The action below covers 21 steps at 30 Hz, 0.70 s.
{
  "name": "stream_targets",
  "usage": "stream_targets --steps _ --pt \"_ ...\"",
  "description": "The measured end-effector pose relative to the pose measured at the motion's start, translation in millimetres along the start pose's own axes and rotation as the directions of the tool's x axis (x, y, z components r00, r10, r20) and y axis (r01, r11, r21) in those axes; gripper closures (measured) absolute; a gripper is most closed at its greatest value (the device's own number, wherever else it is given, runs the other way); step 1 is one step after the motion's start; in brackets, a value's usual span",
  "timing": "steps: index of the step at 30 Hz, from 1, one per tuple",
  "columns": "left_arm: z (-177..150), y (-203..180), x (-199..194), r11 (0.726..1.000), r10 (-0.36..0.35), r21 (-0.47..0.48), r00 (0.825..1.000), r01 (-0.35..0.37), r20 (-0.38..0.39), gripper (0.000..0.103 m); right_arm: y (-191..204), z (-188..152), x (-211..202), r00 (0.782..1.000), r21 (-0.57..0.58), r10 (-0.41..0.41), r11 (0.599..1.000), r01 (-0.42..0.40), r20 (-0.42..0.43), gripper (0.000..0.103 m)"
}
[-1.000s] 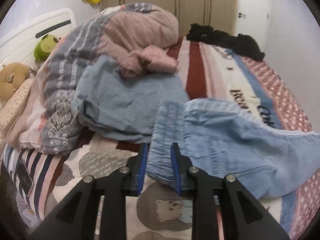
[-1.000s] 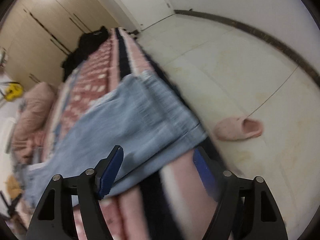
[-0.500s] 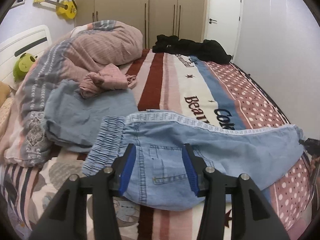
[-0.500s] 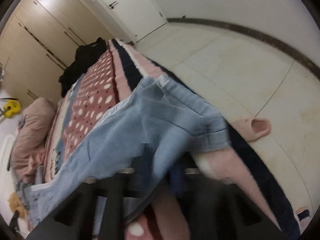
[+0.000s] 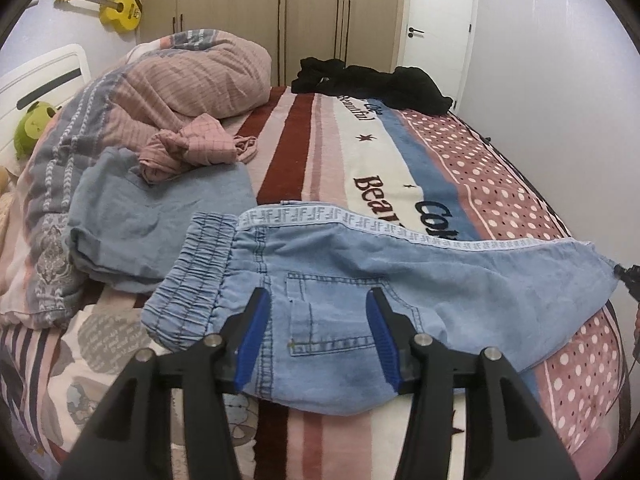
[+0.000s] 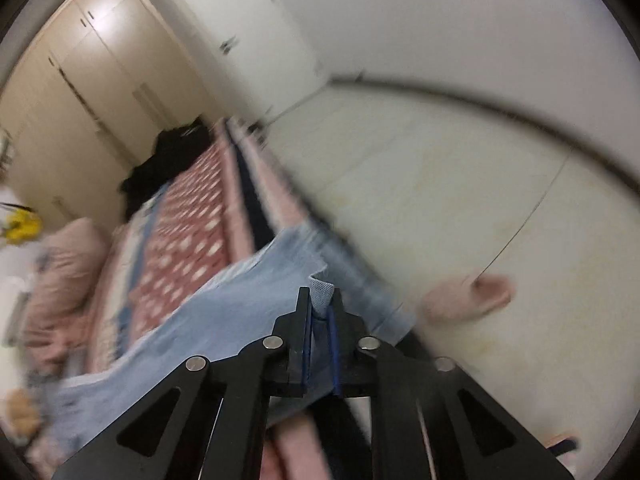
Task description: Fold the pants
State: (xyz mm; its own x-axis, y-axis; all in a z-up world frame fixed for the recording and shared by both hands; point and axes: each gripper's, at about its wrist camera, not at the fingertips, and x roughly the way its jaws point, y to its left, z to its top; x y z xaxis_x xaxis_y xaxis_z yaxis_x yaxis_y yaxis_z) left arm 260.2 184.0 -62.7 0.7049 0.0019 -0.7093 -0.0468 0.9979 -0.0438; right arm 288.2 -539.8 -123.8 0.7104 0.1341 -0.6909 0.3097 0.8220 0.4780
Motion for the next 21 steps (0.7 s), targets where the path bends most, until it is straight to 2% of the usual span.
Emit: stream_targets --steps 1,2,3,5,7,10,13,18,21 --pt "0 -2 0 1.000 -0.003 0.000 1.000 0.003 0.001 0.054 -2 -4 4 0.998 0.013 0.045 0.999 -0.044 -0.051 0.097" --pt "1 -3 1 1.000 -0.007 -0.001 1.000 0.007 0.001 0.053 -2 -8 5 0.996 0.009 0.056 0.998 -0.055 -0.068 0.089" --pt "1 -5 1 1.000 -0.012 -0.002 1.000 0.012 0.000 0.052 1 -13 6 0.994 -0.003 0.068 0.998 -0.069 -0.087 0.074" --pt "1 -8 2 1.000 -0.017 0.001 1.000 0.017 -0.001 0.048 6 -23 5 0.990 -0.012 0.097 0.995 -0.099 -0.103 0.060" --pt "2 -12 2 1.000 -0.013 0.007 1.000 0.013 0.001 0.044 13 -34 13 0.977 0.005 0.146 0.989 -0.147 -0.158 0.060" --pt "3 -16 5 1.000 -0.017 0.008 1.000 0.017 0.001 0.043 22 -48 30 0.959 0.016 0.163 0.986 -0.164 -0.232 0.060" --pt "3 -19 5 1.000 -0.030 0.004 1.000 0.030 0.002 0.043 23 -54 46 0.958 0.056 0.157 0.988 -0.147 -0.241 0.059" --pt "3 -20 6 0.999 -0.034 0.004 0.999 0.034 0.001 0.042 27 -57 49 0.962 0.108 0.160 0.984 -0.139 -0.220 0.056" --pt "2 -18 5 0.999 -0.042 0.007 0.999 0.042 0.000 0.041 25 -62 39 0.952 0.118 0.170 0.983 -0.144 -0.256 0.056"
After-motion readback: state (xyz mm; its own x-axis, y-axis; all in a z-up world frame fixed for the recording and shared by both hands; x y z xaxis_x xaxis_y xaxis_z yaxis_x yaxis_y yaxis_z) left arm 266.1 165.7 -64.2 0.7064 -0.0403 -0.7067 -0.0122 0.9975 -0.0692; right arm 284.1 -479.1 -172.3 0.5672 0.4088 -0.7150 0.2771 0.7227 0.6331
